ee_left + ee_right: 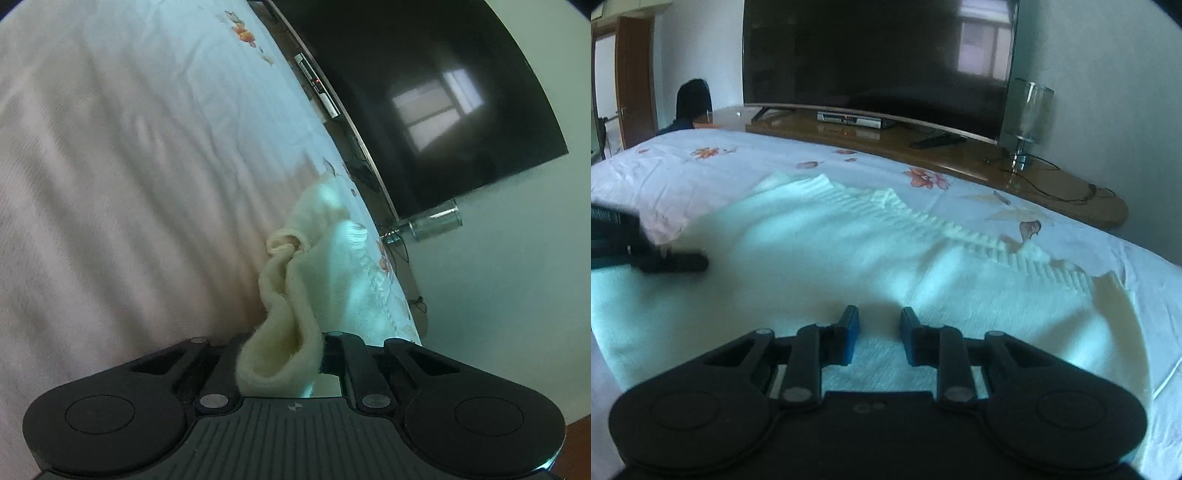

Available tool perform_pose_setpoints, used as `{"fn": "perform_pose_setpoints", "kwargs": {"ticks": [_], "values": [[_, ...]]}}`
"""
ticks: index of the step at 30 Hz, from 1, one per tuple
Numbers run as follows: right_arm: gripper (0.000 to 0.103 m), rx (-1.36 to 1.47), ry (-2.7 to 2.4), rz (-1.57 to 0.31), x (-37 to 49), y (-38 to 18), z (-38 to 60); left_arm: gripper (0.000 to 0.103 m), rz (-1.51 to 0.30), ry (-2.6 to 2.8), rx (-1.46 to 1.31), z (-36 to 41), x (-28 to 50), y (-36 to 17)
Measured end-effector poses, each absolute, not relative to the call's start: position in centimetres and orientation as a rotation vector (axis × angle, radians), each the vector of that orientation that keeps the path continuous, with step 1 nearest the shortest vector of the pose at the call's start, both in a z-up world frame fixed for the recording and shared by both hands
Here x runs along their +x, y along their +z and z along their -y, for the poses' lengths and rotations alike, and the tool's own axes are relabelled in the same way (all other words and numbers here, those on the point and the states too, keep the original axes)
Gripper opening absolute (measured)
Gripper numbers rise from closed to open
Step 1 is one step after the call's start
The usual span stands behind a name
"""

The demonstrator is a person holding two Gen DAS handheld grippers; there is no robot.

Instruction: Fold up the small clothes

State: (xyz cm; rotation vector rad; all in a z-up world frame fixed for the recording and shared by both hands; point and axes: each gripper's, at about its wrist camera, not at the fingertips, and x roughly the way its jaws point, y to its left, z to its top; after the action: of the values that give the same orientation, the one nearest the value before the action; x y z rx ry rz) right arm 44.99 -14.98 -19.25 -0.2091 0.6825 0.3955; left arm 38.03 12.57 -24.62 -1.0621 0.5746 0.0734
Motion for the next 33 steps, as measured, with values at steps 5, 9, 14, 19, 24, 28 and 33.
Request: {"fn": "perform_pose_setpoints", "kwargs": {"ticks": [5,9,14,19,24,28,33], "values": [[0.014,-0.258,0.413,-0.650,44.2,-19.7,14.3,0.008,-0.543,0.064,-0.969,-11.4,38.4,-22.5],[0.013,-0.158,0.414,-0.682,44.7,-18.8,15.2,0.007,-0.506,0.004,-0.856,-10.0,39.1,-20.1],[0.012,-0.135,0.437,-0.680,44.2,-18.5,16.1,0.007,-0.475,-0.131,-0.660,-5.7,39.6,-16.3],[0.014,0.099,0.369,-0.667,43.3,-16.8,22.6,0.007,-0.512,-0.279,-0.492,0.7,40.0,-14.3],[0.016,0.212,0.280,-0.659,41.8,-15.8,29.5,0.007,-0.621,-0.367,-0.422,6.3,40.2,-16.0],[0.019,0.275,0.249,-0.678,40.7,-16.2,32.6,0.008,-0.731,-0.424,-0.351,9.8,40.7,-17.6],[0.026,0.302,0.238,-0.702,40.2,-16.7,33.5,0.030,-0.757,-0.428,-0.307,9.9,39.2,-15.8]]}}
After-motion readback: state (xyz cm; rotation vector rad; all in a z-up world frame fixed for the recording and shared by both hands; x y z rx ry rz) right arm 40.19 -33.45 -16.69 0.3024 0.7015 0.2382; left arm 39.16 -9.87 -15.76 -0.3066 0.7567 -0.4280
